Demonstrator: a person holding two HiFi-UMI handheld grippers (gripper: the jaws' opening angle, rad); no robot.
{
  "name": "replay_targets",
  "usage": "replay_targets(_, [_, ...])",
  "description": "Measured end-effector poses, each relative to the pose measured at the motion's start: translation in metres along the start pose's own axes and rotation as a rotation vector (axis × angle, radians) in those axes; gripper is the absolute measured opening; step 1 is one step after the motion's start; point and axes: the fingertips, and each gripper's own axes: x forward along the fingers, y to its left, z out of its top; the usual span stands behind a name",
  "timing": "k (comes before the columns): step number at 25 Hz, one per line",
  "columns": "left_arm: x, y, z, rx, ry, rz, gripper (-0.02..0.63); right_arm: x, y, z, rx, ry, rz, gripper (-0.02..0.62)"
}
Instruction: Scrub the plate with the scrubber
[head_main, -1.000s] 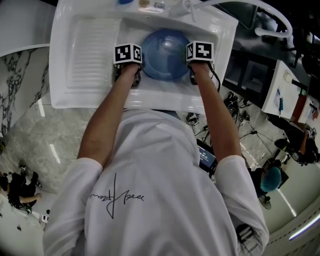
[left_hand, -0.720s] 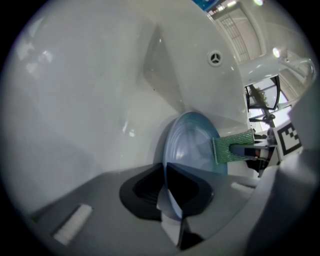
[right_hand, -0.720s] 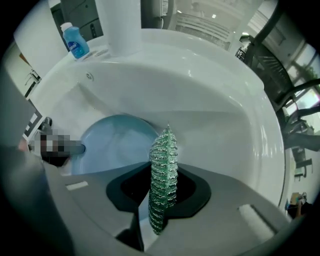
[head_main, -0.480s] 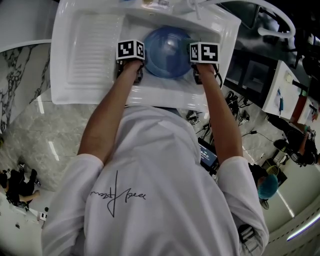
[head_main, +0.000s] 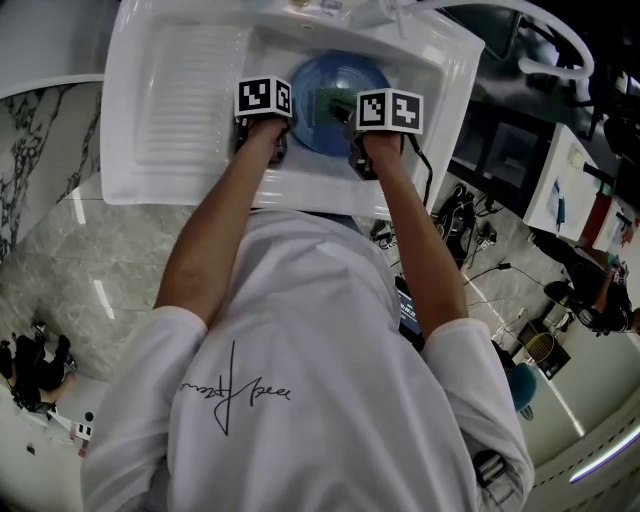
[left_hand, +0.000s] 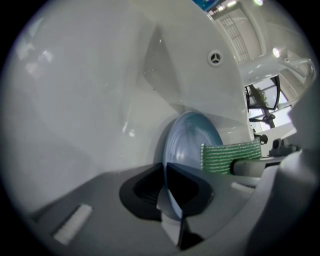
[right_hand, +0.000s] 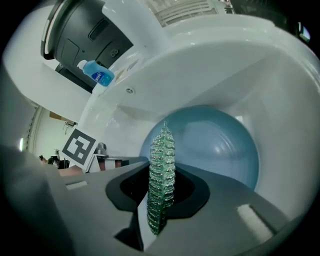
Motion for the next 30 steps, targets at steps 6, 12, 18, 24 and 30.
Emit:
replay_targets(6, [-0.001, 0.001, -0.001, -0.001, 0.0, 0.0, 0.072, 0.027, 0.015, -0.023, 0.06, 0.066, 0.056, 0.072])
replay_targets(12, [-0.002, 0.001, 0.001, 0.001, 0.002, 0.001, 0.072, 0.037, 0.019, -0.023, 0.089, 0.034, 0.06, 0.071])
replay_targets(18, [-0.001, 0.0, -0.001, 0.001, -0.001, 0.001, 0.072, 0.039, 0.001, -0.028, 0.084, 0.069, 0.004, 0.071])
replay_targets(24, [0.0, 0.001, -0.001, -0.001, 0.001, 0.0, 0.072, 0.036, -0.01, -0.032, 0.101, 0.076, 0.0, 0.072])
replay_targets(30, [0.0, 0.0, -0.001, 0.0, 0.001, -0.002, 0.072, 0.031, -0.016, -0.034, 0.082, 0.075, -0.009, 0.072])
